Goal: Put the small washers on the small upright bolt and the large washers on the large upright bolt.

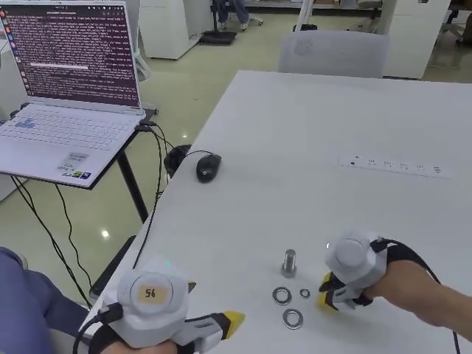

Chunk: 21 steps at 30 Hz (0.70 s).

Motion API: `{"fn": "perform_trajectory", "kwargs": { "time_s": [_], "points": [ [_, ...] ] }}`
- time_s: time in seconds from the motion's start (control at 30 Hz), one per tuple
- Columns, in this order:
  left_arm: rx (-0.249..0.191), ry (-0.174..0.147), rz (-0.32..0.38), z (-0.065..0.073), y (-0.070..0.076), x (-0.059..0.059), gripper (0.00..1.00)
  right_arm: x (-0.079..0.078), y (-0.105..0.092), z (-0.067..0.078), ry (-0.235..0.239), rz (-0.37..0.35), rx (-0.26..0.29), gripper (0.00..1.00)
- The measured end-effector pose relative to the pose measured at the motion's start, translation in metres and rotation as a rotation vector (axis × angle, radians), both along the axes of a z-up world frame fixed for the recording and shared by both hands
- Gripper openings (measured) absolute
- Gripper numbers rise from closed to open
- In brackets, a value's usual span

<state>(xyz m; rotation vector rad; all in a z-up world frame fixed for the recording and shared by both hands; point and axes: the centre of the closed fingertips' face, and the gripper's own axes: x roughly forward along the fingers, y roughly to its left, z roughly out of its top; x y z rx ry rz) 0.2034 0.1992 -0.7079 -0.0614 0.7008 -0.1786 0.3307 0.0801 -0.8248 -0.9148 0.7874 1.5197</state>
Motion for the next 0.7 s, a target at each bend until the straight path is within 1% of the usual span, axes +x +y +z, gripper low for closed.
{"fn": "perform_trajectory", "kwargs": {
  "time_s": [0.1,0.17,0.37,0.6,0.7],
  "points": [
    [0.000,-0.002,0.002,0.000,0.001,0.001,0.59,-0.003,0.008,0.000,0.003,0.022,0.004,0.20],
    [0.001,-0.002,0.002,0.001,0.001,0.001,0.59,-0.004,0.011,0.001,-0.007,0.050,-0.005,0.20],
    [-0.001,-0.006,0.000,0.002,0.000,0.002,0.58,-0.004,0.012,0.001,-0.009,0.093,-0.020,0.20],
    [-0.004,-0.007,-0.006,0.002,-0.003,0.004,0.58,-0.004,0.014,0.001,-0.003,0.098,-0.027,0.19],
    [-0.004,-0.006,-0.005,0.002,-0.002,0.004,0.58,-0.008,0.015,0.001,-0.017,0.133,-0.041,0.16]
  ]
}}
